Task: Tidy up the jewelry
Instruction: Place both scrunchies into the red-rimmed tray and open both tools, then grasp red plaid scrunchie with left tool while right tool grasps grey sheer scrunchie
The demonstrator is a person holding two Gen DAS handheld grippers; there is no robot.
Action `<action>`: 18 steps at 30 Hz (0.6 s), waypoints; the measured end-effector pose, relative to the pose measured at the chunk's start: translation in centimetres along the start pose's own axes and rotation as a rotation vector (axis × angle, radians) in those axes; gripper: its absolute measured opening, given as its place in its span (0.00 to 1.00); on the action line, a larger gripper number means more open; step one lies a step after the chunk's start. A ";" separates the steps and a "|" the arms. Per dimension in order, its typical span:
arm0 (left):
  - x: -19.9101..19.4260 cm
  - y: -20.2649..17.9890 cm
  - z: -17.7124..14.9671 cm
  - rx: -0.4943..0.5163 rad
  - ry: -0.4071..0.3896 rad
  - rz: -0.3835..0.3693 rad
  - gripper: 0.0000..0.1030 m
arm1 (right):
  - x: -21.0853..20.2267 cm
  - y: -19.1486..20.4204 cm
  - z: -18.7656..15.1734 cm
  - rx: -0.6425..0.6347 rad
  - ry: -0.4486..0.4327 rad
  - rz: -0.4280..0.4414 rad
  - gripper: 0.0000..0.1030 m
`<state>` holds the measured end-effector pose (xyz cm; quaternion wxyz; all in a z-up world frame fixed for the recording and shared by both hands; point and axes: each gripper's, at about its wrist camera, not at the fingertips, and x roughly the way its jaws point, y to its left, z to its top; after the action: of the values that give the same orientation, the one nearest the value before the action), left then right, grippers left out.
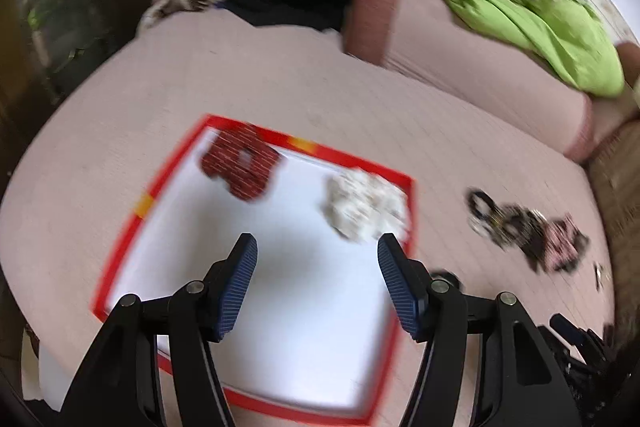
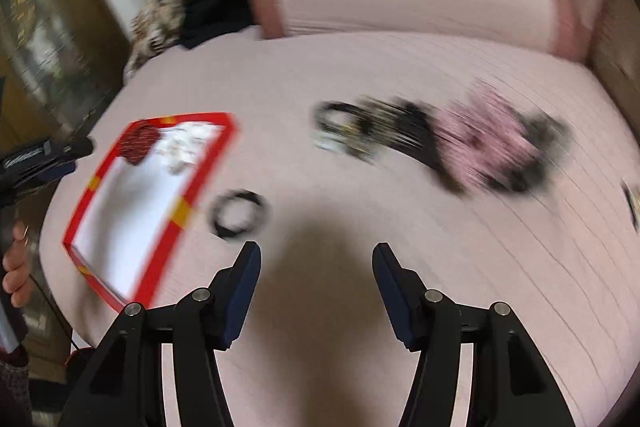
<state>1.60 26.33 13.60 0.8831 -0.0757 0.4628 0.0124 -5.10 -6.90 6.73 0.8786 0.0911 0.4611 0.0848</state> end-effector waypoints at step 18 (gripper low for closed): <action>6.2 -23.3 -1.1 0.191 0.138 -0.252 0.60 | -4.0 -17.1 1.1 0.274 -0.151 -0.122 0.61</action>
<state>6.39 2.81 10.76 0.8470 -0.0493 0.5083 -0.1477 -5.30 -24.52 6.39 0.8936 0.1880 0.4058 -0.0393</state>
